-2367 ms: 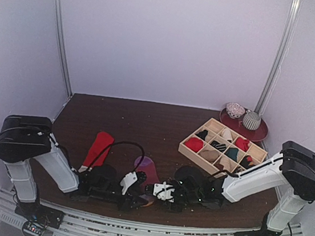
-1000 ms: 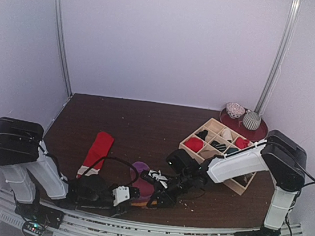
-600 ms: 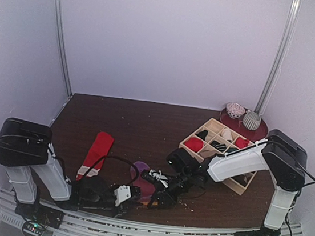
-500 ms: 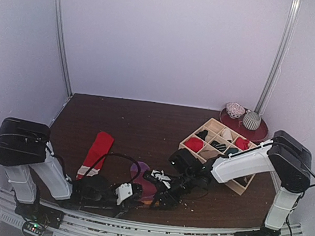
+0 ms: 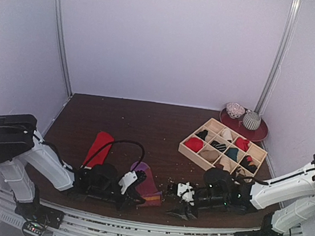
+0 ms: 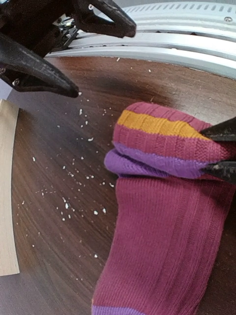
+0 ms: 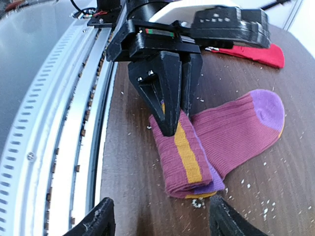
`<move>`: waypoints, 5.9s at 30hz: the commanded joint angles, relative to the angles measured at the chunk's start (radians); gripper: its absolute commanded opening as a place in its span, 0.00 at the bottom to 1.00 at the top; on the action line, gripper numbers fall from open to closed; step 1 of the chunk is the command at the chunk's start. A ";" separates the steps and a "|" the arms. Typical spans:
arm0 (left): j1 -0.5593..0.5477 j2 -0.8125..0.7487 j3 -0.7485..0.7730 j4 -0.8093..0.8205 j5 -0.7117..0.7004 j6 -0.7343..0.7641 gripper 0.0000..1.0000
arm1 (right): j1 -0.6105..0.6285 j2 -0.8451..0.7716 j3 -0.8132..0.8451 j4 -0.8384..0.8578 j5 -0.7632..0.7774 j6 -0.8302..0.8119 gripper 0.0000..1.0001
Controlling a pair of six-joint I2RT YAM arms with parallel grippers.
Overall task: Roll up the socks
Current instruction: Roll a pair of socks at the center of the board.
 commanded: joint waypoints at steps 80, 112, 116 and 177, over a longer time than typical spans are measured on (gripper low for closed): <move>-0.009 0.016 -0.296 0.072 -0.033 -0.281 0.00 | 0.005 0.206 0.203 -0.013 0.037 -0.073 0.64; 0.013 0.112 -0.370 0.306 0.068 -0.336 0.56 | 0.130 0.510 0.496 -0.389 0.058 -0.114 0.28; 0.009 -0.191 -0.301 -0.062 -0.085 -0.201 0.98 | 0.115 0.529 0.520 -0.470 0.004 -0.006 0.28; -0.231 -0.082 -0.226 0.208 -0.470 0.182 0.00 | -0.037 0.736 0.711 -0.711 -0.349 0.271 0.35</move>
